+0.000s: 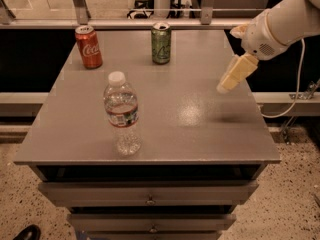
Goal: Knock green can over
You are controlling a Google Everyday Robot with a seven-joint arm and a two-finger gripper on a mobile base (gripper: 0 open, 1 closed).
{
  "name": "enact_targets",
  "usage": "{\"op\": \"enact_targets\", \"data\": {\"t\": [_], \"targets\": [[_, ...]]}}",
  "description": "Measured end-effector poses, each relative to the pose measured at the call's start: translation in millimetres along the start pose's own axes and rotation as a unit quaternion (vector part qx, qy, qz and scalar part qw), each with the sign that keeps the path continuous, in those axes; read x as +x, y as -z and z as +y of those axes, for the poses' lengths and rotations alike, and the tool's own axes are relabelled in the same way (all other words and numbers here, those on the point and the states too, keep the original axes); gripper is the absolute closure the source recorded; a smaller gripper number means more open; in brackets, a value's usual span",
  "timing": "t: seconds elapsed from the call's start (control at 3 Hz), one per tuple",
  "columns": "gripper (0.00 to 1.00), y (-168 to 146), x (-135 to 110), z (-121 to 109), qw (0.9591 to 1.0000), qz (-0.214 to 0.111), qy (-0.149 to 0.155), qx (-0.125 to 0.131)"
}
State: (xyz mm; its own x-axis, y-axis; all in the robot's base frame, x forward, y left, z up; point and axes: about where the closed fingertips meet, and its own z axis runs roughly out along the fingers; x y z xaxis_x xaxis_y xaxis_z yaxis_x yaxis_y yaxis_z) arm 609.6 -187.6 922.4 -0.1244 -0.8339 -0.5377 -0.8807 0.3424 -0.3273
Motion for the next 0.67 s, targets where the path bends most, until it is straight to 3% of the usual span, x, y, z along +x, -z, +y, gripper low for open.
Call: {"op": "enact_targets", "data": {"t": [0.33,0.67], "targets": [[0.00,-36,-17,-27,0.9979,-0.062,-0.018,-0.005],[0.00,-70,-40,-48,0.9906,-0.127,-0.045,-0.026]]}}
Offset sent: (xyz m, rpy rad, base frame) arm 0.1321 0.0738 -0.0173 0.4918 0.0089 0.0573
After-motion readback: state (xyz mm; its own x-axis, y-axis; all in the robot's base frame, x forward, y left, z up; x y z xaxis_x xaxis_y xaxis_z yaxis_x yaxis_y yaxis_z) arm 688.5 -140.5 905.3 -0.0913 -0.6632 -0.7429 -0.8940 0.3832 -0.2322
